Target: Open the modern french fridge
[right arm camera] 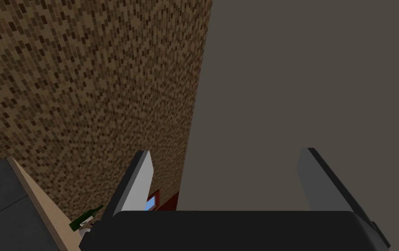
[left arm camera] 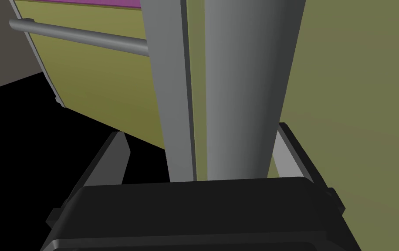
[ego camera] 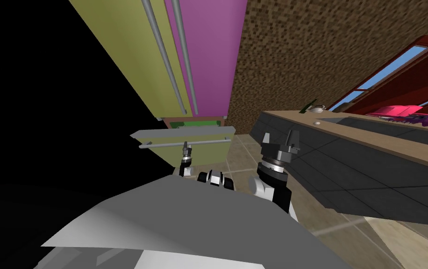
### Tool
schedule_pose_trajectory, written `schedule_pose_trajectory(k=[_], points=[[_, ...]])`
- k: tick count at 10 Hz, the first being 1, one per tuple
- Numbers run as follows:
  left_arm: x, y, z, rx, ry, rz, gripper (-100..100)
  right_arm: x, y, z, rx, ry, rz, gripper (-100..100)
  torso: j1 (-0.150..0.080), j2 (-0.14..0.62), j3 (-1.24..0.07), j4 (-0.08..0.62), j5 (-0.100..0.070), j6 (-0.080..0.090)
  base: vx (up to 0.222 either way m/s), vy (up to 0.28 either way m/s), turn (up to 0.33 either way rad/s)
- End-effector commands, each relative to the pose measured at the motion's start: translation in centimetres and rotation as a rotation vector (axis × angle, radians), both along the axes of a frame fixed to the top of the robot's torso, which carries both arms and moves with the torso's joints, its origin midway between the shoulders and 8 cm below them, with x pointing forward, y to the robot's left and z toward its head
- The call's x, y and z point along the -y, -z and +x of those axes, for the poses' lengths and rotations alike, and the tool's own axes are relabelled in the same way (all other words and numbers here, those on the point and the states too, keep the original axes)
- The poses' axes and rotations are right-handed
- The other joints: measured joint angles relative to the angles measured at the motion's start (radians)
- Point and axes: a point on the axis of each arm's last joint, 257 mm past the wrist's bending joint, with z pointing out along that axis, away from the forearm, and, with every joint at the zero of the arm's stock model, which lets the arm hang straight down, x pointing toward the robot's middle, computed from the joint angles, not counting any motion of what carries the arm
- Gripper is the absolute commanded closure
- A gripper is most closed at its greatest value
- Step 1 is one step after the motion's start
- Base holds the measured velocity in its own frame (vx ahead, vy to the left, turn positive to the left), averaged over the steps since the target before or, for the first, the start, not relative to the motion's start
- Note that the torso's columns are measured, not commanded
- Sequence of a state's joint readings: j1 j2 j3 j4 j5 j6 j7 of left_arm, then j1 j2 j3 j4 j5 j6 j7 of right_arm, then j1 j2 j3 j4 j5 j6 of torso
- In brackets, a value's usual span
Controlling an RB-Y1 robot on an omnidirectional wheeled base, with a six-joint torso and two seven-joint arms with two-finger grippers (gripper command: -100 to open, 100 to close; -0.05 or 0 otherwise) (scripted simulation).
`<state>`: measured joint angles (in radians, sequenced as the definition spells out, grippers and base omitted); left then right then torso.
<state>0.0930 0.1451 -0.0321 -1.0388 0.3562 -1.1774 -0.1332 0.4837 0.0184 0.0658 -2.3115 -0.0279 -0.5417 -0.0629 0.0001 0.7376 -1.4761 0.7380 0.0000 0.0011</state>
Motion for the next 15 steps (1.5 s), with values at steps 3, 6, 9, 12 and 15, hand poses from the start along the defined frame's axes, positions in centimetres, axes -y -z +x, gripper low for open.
schedule_pose_trajectory(k=[3,6,9,12,15], points=[[-2.6,-0.6,-4.2,0.013,-0.096,0.010,-100,0.0,0.0,0.0,0.000,0.000,0.000,0,0.000,0.002,0.001,0.001,0.000,-0.001,0.027,0.023,-0.200],[-4.0,-0.7,-7.4,0.005,-0.157,0.006,-100,0.0,0.0,0.0,0.000,0.000,0.000,0,0.000,0.001,0.000,0.000,0.000,0.000,0.021,0.029,-0.220],[-5.1,-1.1,-10.3,0.000,-0.214,-0.006,-100,0.0,0.0,0.0,0.000,0.000,0.000,0,0.000,0.000,0.000,0.000,0.000,0.000,0.017,0.027,-0.183],[-5.7,-1.4,-12.7,-0.009,-0.252,-0.018,-100,0.0,0.0,0.0,0.000,0.000,0.000,0,-0.002,0.002,0.000,0.001,-0.002,-0.002,0.011,0.014,-0.125],[-6.4,-1.9,-15.4,-0.023,-0.306,-0.041,-100,0.0,0.0,0.0,0.000,0.000,0.000,0,-0.001,0.003,0.001,0.002,-0.003,-0.004,0.017,0.029,-0.231]])
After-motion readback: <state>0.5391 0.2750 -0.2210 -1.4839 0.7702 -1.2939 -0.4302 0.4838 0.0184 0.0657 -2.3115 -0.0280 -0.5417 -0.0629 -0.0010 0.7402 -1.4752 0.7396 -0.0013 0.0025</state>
